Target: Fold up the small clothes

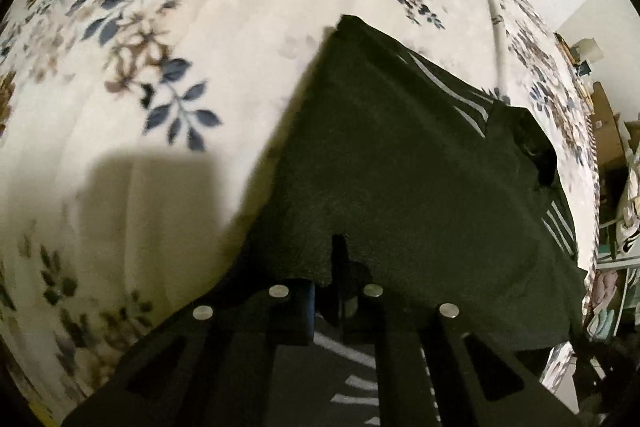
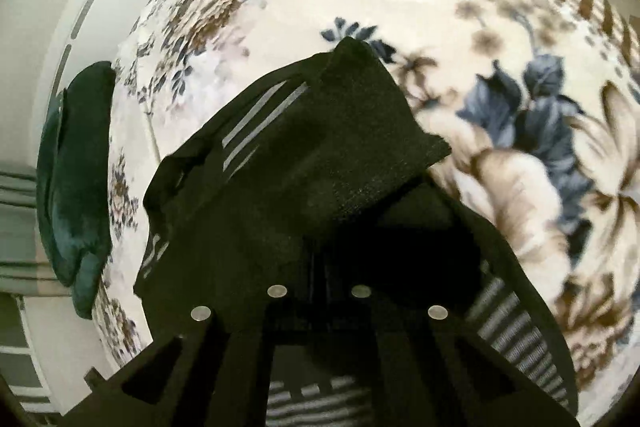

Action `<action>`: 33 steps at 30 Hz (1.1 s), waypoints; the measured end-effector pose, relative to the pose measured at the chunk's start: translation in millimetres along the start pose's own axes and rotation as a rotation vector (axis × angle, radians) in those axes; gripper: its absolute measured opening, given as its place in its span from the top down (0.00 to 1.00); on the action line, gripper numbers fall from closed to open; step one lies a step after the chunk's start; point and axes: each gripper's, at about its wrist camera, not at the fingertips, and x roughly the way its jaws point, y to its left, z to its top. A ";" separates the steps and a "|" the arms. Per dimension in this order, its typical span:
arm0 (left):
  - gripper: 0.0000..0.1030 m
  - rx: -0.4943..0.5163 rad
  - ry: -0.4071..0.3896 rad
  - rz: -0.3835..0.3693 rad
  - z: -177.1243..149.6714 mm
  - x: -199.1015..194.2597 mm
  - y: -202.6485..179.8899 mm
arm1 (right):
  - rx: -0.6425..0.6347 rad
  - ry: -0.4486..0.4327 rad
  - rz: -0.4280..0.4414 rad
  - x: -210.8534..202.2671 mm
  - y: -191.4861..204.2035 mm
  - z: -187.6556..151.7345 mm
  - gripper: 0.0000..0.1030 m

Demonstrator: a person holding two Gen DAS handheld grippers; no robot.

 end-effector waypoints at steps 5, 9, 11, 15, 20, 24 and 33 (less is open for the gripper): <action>0.91 0.032 0.024 0.035 3.5 5.4 6.7 | -0.021 0.068 -0.055 0.9 -12.5 -23.3 0.97; 0.82 0.112 0.007 0.100 1.3 -1.2 1.2 | -0.020 0.148 -0.084 14.5 -28.3 -30.0 0.85; 0.78 0.168 -0.035 0.124 -2.5 -9.0 -3.7 | -0.035 0.151 -0.079 7.0 -34.9 -33.1 0.72; 0.53 0.271 -0.091 0.143 -13.8 -22.0 -15.6 | -0.080 0.117 -0.104 -22.5 -46.6 -41.5 0.35; 0.07 0.364 -0.086 0.154 -32.9 -28.9 -29.9 | -0.093 0.104 -0.137 -67.8 -67.3 -49.2 0.27; 0.07 0.386 -0.055 0.179 -55.1 -34.8 -24.0 | -0.102 0.107 -0.152 -99.5 -76.9 -54.5 0.27; 0.07 0.398 -0.077 0.260 -147.3 -85.5 -28.6 | -0.206 0.185 -0.087 -141.4 -106.0 -53.0 0.24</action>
